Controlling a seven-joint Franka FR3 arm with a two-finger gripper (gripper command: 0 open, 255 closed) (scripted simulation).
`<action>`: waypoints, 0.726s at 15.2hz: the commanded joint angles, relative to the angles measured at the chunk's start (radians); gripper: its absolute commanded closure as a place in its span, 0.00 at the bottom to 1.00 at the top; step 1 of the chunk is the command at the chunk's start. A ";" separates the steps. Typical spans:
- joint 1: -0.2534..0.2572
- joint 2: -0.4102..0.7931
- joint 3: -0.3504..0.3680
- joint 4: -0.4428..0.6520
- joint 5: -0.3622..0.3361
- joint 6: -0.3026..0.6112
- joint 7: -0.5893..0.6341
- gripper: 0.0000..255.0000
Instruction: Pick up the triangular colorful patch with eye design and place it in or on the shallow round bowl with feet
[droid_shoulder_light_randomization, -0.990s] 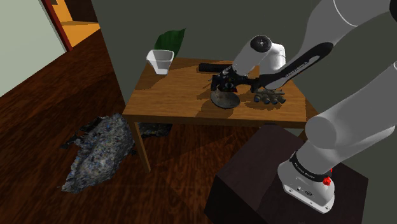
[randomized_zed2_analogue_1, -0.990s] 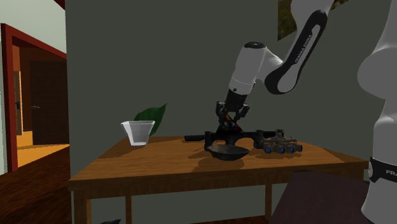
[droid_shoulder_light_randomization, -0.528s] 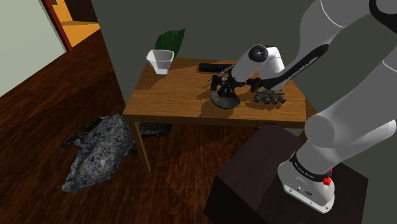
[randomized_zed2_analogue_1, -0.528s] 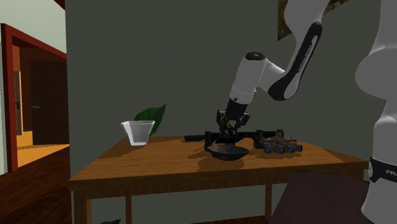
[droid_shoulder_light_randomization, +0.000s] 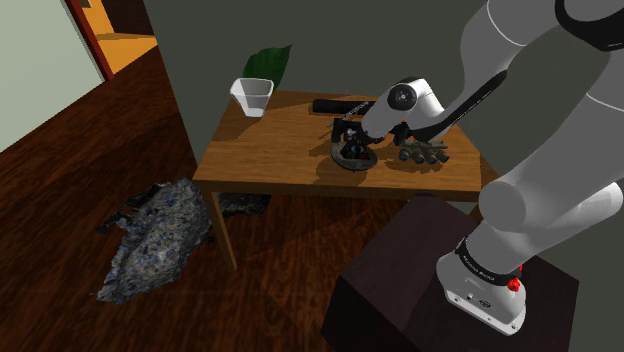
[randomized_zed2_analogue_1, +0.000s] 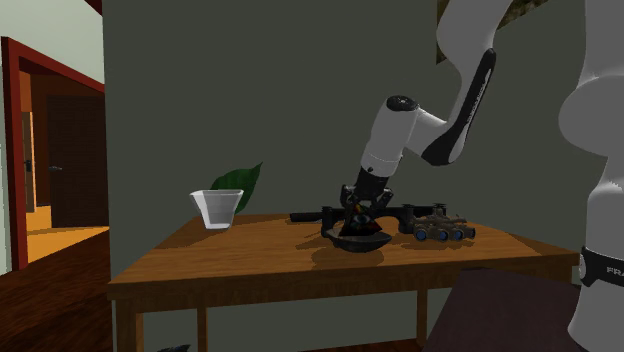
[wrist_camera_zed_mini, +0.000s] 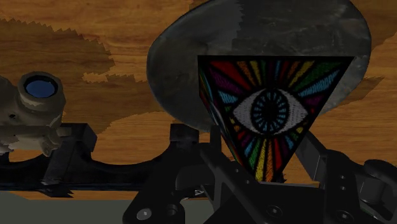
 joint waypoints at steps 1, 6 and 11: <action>0.000 0.002 0.000 0.001 -0.007 -0.001 0.007 1.00; 0.000 0.002 0.000 0.001 -0.007 -0.001 0.007 0.00; 0.000 0.002 0.000 0.001 -0.007 -0.001 0.007 0.00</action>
